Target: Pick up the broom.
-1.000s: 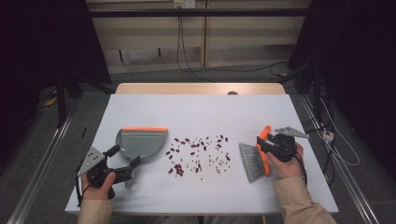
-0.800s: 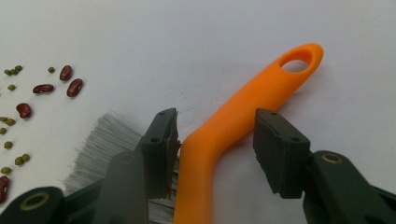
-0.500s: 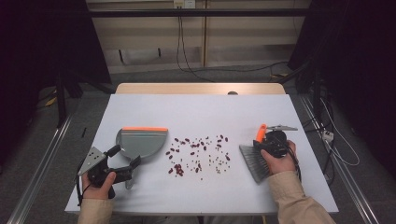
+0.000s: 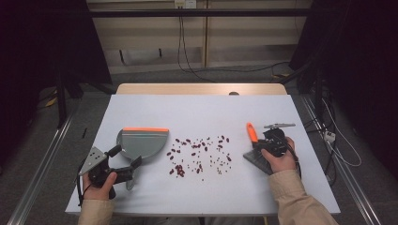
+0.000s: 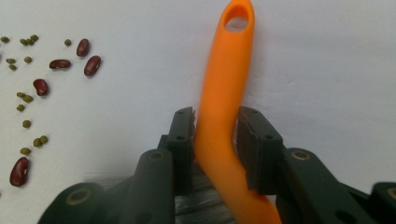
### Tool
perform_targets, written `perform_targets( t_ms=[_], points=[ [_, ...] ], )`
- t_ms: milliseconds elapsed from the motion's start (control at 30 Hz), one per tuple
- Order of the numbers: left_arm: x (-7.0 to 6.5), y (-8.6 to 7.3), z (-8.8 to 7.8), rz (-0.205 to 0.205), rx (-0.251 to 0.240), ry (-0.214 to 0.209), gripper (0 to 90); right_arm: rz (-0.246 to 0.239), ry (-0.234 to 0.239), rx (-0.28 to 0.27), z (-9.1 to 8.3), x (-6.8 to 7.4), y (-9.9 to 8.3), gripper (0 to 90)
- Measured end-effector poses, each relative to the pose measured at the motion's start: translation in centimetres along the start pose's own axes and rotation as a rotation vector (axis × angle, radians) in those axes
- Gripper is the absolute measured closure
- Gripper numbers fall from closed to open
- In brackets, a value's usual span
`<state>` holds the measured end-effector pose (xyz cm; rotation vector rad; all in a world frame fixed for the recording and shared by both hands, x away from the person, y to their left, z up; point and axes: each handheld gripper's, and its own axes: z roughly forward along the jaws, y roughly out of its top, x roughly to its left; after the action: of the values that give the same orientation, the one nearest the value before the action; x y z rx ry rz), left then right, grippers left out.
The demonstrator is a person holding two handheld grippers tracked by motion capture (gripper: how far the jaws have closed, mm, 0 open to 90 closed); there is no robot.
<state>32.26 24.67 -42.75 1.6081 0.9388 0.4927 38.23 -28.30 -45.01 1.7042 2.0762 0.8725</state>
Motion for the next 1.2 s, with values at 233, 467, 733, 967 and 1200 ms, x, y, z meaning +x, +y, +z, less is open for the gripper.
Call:
perform_targets(
  t_ms=[233,467,733,967,1200],
  points=[
    [0.1,0.1,-0.3,-0.002,-0.009,0.011,4.5,-0.063,-0.060,0.006,-0.2,0.7,-0.5,63.6],
    [-0.2,0.1,-0.1,0.009,-0.006,0.010,4.5,-0.028,-0.026,0.011,0.0,0.1,-0.5,67.1],
    [-0.4,0.3,0.0,0.014,-0.015,0.008,4.5,-0.011,-0.024,0.013,0.2,0.0,-0.4,67.5],
    [-0.4,0.6,0.0,0.020,-0.025,0.008,4.5,-0.009,-0.034,0.028,0.2,0.2,-0.2,67.8],
    [-0.6,1.4,-0.1,0.032,-0.045,0.014,4.4,-0.013,-0.033,0.022,0.1,0.1,-0.2,68.2]
  ],
)
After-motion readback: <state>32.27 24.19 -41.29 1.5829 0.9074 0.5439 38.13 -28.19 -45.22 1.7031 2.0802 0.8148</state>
